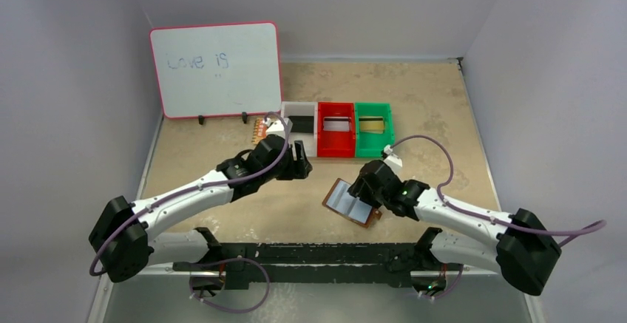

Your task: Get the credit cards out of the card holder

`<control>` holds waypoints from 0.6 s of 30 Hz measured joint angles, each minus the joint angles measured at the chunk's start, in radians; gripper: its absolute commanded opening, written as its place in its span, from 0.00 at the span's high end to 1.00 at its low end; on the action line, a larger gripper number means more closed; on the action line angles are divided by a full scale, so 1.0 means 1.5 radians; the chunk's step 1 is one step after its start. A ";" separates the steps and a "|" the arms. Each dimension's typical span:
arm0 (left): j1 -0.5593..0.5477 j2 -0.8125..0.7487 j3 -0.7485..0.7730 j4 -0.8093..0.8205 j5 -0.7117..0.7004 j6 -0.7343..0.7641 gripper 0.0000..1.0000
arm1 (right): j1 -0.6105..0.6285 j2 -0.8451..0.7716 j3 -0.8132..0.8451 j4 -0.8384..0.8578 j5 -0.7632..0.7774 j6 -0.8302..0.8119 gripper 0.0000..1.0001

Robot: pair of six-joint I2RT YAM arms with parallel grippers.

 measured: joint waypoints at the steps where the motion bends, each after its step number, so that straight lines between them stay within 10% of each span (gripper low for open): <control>1: 0.000 -0.009 -0.006 0.000 -0.005 -0.005 0.36 | -0.001 0.008 0.000 0.009 -0.005 -0.005 0.48; 18: 0.000 -0.107 -0.055 -0.023 -0.050 -0.050 0.37 | -0.002 0.200 0.040 0.193 -0.151 -0.094 0.51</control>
